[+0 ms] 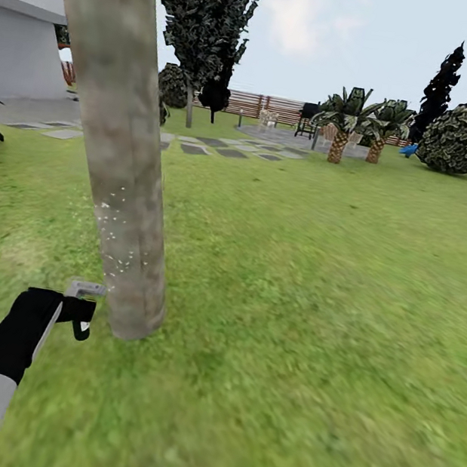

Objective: In the garden, pick up the pesticide atomizer on the floor and spray pesticide onto both trees until each tree trunk is fully covered.

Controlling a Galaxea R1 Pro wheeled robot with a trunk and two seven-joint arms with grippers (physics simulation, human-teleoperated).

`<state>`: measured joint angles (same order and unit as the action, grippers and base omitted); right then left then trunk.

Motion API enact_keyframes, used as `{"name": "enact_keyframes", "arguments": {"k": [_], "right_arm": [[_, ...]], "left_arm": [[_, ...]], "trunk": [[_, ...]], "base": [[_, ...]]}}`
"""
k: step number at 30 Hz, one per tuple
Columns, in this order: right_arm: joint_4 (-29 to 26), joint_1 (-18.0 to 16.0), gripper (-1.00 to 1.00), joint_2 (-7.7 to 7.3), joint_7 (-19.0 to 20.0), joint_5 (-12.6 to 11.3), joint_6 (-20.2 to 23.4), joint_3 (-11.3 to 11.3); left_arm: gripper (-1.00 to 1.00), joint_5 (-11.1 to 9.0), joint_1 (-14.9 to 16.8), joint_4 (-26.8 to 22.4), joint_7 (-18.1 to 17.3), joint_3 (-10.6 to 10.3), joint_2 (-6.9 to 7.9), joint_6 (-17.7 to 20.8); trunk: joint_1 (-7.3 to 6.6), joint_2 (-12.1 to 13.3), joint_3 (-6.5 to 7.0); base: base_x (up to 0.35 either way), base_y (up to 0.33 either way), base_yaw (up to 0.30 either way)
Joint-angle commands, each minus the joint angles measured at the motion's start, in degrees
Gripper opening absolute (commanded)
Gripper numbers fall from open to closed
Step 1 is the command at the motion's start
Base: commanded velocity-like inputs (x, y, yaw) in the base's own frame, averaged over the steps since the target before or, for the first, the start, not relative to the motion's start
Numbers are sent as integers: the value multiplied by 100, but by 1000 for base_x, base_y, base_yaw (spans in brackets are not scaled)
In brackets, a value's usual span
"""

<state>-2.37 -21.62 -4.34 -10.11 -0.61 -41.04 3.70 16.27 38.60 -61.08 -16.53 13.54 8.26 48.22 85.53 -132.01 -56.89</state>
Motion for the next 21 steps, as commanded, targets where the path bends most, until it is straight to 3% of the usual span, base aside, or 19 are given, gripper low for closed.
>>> {"name": "enact_keyframes", "arguments": {"k": [1,4,8,12,16,21], "right_arm": [[-2,0,100,2,0,0,0,-1],[-8,0,100,2,2,0,0,-1],[-9,0,100,3,5,0,0,-1],[-4,0,100,3,9,0,0,8],[0,0,100,3,3,0,0,0],[5,0,100,-1,0,0,1,-1]], "left_arm": [[-100,-9,-131,12,0,22,0,-112],[-100,-21,-330,126,8,39,-28,-636],[-100,-42,-447,501,15,98,-35,-896],[-100,-33,-458,818,126,400,-23,-1500],[-100,-49,-539,912,578,466,-30,-1638],[-100,-45,-553,961,630,457,-39,-1683]], "trunk": [[0,0,0],[0,0,0],[0,0,0],[0,0,0],[0,0,0],[0,0,0]], "base": [[0,-261,0],[5,-268,0],[58,-270,18],[94,-271,214],[129,-269,274],[182,-237,145]]}}
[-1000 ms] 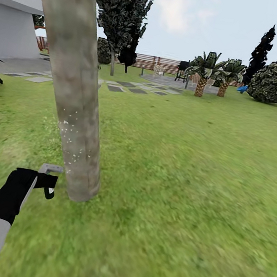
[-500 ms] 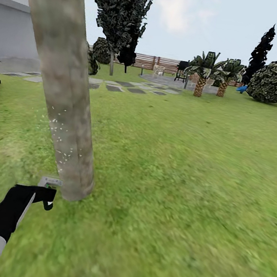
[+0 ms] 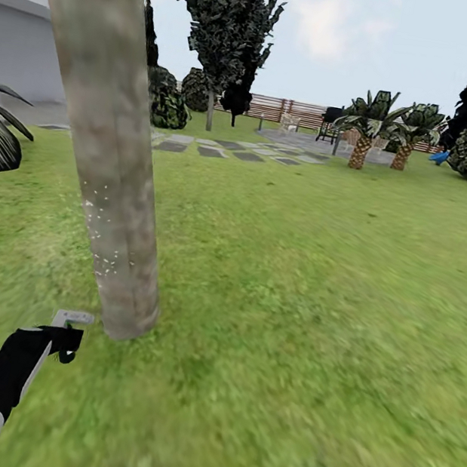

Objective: In the garden, pick up the pesticide atomizer on the floor and spray pesticide onto both trees until each tree trunk is fully covered.

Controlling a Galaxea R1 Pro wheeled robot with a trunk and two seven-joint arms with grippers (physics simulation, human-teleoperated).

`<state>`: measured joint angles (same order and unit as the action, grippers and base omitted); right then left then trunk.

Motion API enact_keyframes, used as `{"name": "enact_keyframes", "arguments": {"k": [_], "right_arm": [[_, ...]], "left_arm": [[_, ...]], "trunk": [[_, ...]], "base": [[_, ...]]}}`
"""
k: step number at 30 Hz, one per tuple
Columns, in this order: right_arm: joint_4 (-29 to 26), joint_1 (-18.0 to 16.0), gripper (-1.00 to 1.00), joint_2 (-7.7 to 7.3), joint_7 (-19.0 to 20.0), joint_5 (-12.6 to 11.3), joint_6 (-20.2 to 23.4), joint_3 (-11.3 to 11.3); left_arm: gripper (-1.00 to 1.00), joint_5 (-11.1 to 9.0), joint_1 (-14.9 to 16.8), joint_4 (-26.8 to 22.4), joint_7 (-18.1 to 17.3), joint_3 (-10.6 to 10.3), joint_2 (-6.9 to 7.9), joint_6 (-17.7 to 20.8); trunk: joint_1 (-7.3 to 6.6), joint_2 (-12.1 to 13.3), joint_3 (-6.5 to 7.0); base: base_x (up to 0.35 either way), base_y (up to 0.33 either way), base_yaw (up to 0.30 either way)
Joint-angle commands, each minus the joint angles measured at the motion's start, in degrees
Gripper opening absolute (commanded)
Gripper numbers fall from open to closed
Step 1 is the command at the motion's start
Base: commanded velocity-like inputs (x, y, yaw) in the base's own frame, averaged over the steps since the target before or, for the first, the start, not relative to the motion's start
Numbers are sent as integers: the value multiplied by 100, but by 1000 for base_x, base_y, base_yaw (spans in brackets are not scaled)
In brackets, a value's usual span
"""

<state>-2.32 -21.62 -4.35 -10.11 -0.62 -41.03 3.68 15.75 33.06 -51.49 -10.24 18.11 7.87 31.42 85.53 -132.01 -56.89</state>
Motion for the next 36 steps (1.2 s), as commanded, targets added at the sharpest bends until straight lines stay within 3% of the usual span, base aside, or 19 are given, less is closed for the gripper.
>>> {"name": "enact_keyframes", "arguments": {"k": [1,5,15,29,36], "right_arm": [[2,0,100,0,0,0,1,1],[4,0,100,-1,0,0,0,1],[3,0,100,-3,-1,0,-1,1],[2,0,100,-2,-2,0,-1,1],[3,0,100,-3,0,0,-1,1]], "left_arm": [[-100,2,0,99,10,-5,-7,-176],[-100,13,-1,292,154,-27,-81,-584],[-100,41,-1,227,163,-47,-84,-183],[-100,36,-1,222,163,-22,-87,-180],[-100,9,-1,218,233,-20,-102,-189]], "trunk": [[0,0,0],[0,0,0],[0,0,0],[0,0,0],[0,0,0]], "base": [[212,-213,14],[177,-222,3],[7,-273,7],[0,-41,260],[65,-216,25]]}}
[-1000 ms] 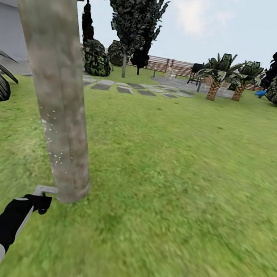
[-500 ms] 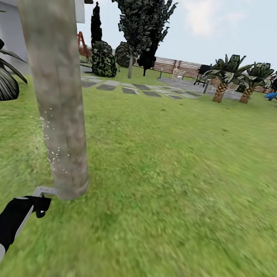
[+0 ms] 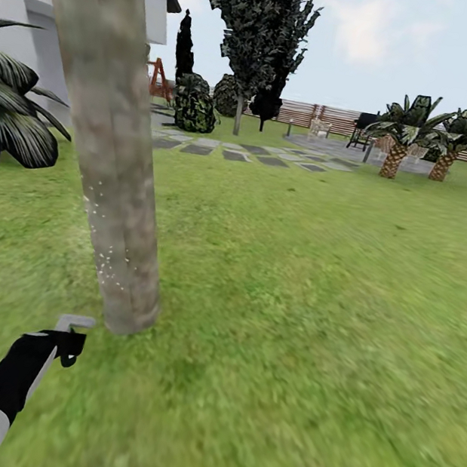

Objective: In the garden, pick up the pesticide atomizer on the floor and spray pesticide onto both trees until each tree trunk is fully covered.

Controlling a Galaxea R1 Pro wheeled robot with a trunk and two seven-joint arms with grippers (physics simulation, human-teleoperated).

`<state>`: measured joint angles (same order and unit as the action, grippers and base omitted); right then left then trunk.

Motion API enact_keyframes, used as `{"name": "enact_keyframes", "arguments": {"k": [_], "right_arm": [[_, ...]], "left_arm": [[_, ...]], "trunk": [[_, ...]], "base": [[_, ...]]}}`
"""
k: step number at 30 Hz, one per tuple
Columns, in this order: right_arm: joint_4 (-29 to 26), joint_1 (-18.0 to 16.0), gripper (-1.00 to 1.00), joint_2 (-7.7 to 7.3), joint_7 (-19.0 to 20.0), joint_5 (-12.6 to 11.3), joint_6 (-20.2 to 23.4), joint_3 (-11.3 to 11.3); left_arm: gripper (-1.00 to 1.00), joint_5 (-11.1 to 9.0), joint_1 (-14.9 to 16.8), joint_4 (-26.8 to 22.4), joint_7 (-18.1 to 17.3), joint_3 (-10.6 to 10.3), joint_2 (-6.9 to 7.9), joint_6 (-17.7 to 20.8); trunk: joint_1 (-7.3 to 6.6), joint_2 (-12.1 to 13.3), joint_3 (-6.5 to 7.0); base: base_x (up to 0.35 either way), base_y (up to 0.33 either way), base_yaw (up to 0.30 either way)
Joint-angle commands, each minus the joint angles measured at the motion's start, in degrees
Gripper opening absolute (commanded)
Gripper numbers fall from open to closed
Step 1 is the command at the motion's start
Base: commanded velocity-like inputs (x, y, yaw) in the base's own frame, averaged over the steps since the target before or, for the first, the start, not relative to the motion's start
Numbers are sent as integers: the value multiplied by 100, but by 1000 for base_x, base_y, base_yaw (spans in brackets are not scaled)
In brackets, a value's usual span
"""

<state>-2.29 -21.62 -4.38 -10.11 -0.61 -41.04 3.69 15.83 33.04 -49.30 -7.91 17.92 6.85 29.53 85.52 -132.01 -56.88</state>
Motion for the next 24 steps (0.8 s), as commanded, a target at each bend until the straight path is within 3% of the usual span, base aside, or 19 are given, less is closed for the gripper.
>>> {"name": "enact_keyframes", "arguments": {"k": [1,16,24], "right_arm": [[0,0,100,0,0,0,0,0],[0,0,100,4,0,0,0,0],[0,0,100,3,-1,0,0,0]], "left_arm": [[-100,0,0,0,0,1,0,0],[-100,8,0,0,0,-7,0,0],[-100,14,0,0,0,-2,1,0]], "trunk": [[0,0,0],[0,0,0],[0,0,0]], "base": [[80,-267,0],[123,-265,7],[159,-262,235]]}}
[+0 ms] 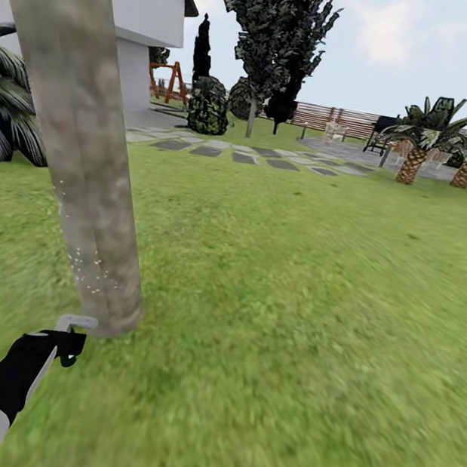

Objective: In the garden, pick up the pesticide atomizer on the floor and spray pesticide onto both trees until each tree trunk is fully covered.

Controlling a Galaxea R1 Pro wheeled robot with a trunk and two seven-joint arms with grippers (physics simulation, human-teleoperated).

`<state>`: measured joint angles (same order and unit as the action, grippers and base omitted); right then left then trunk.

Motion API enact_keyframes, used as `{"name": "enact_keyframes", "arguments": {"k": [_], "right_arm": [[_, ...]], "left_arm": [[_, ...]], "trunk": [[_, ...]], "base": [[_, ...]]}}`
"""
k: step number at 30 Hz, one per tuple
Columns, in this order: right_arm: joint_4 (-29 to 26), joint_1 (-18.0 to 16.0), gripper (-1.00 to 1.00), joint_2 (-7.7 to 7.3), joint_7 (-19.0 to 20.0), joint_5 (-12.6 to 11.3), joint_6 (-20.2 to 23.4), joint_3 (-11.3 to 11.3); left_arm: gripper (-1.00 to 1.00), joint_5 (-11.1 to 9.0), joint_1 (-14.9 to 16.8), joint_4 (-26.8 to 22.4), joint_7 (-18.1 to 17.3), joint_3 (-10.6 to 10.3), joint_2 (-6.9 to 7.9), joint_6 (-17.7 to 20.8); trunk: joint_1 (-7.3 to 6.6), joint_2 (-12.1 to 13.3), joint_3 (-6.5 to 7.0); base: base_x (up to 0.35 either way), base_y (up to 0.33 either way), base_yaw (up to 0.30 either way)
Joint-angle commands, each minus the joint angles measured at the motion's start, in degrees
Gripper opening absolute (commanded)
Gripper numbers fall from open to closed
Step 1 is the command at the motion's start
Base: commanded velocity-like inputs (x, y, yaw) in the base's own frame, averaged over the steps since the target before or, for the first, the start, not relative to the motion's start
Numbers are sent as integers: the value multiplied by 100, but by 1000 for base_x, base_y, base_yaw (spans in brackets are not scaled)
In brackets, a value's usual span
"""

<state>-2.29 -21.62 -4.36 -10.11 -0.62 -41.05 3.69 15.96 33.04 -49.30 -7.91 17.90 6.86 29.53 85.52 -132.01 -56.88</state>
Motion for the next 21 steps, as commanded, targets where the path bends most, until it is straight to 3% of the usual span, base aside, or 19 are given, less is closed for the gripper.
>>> {"name": "enact_keyframes", "arguments": {"k": [1,6,21], "right_arm": [[0,0,100,0,0,0,0,0],[0,0,100,-3,-4,0,0,0],[0,0,100,1,-8,0,0,0]], "left_arm": [[-100,-2,0,0,0,0,0,0],[-100,-5,0,7,0,1,0,0],[-100,-1,0,0,0,3,0,0]], "trunk": [[0,0,0],[0,0,0],[0,0,0]], "base": [[157,-262,277],[154,-262,228],[93,-265,28]]}}
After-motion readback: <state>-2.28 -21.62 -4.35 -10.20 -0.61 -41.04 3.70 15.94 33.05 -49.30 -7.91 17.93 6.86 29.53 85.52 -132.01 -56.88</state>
